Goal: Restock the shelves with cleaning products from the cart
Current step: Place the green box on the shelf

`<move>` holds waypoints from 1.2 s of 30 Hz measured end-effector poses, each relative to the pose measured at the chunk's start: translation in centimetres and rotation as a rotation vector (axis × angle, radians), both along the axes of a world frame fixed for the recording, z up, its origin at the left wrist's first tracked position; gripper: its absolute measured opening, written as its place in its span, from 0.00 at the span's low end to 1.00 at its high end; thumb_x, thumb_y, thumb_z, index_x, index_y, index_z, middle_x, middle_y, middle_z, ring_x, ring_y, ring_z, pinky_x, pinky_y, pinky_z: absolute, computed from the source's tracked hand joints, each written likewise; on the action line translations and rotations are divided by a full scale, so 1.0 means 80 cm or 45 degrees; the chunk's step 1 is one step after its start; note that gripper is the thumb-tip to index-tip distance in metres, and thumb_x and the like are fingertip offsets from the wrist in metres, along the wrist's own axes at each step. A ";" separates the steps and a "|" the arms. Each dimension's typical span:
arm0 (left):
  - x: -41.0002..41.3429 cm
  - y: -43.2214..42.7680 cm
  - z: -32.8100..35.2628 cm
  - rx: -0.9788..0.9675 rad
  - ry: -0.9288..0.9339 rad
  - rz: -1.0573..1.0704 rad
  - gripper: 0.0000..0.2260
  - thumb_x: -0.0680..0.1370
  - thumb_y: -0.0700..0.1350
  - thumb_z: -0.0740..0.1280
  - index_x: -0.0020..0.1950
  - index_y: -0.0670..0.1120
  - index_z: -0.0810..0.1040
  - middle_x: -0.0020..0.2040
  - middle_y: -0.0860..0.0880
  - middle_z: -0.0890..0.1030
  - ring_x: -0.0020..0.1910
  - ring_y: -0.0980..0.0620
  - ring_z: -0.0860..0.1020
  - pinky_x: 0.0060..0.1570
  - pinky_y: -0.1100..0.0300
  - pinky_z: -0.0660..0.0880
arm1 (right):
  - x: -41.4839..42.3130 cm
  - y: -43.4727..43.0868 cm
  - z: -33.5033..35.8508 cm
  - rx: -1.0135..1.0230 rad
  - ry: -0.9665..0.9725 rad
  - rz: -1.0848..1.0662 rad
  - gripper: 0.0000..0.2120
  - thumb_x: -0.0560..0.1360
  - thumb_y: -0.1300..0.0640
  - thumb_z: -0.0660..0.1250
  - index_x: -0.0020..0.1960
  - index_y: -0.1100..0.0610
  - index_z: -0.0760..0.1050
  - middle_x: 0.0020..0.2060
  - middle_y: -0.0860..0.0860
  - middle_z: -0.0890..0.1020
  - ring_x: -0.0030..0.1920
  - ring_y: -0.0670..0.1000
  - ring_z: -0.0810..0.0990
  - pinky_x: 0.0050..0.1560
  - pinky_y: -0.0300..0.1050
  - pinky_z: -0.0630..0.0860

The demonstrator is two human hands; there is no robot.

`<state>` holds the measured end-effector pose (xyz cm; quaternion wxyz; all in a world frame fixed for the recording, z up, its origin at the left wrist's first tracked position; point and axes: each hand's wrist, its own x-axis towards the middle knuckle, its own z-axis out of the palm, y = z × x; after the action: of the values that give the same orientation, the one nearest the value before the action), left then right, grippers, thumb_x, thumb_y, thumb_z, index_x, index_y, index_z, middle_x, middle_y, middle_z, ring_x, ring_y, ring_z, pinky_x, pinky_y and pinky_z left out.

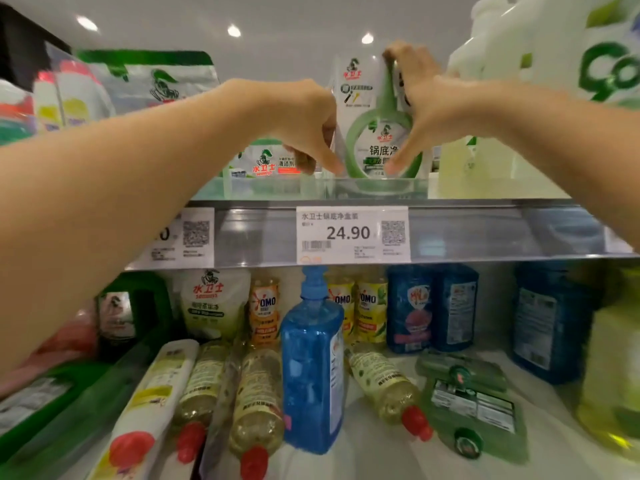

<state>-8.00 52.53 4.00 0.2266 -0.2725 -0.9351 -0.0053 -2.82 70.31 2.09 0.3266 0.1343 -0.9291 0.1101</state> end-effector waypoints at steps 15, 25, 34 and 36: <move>0.167 -0.025 -0.176 0.916 0.683 -0.428 0.10 0.79 0.47 0.65 0.39 0.45 0.76 0.30 0.52 0.77 0.29 0.55 0.76 0.30 0.58 0.73 | 0.127 -0.020 -0.188 -0.382 0.746 0.867 0.06 0.76 0.63 0.66 0.53 0.58 0.74 0.47 0.52 0.79 0.51 0.53 0.78 0.52 0.48 0.76; 0.157 -0.003 -0.308 1.227 0.109 -0.307 0.02 0.77 0.48 0.67 0.48 0.52 0.75 0.42 0.58 0.79 0.41 0.60 0.78 0.39 0.68 0.74 | 0.041 -0.032 -0.346 -0.886 -0.202 0.469 0.23 0.70 0.58 0.75 0.62 0.52 0.71 0.57 0.44 0.75 0.58 0.44 0.74 0.61 0.49 0.73; 0.011 0.031 -0.354 1.573 -0.118 0.128 0.25 0.66 0.41 0.79 0.56 0.46 0.69 0.49 0.50 0.77 0.48 0.53 0.77 0.44 0.73 0.75 | -0.057 -0.070 -0.383 -1.050 -0.463 0.576 0.46 0.55 0.57 0.84 0.59 0.38 0.56 0.60 0.49 0.70 0.64 0.49 0.71 0.62 0.52 0.74; -0.001 0.032 -0.361 1.595 -0.043 0.123 0.26 0.65 0.41 0.79 0.54 0.47 0.67 0.45 0.55 0.76 0.41 0.63 0.75 0.36 0.79 0.71 | -0.074 -0.075 -0.385 -1.097 -0.441 0.673 0.44 0.56 0.61 0.83 0.59 0.37 0.60 0.60 0.47 0.74 0.63 0.48 0.74 0.62 0.49 0.75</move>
<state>-8.11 55.11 -24.90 0.3284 -0.0454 -0.7691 -0.5464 -8.76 64.31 -28.69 0.1552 0.1973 -0.7745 0.5807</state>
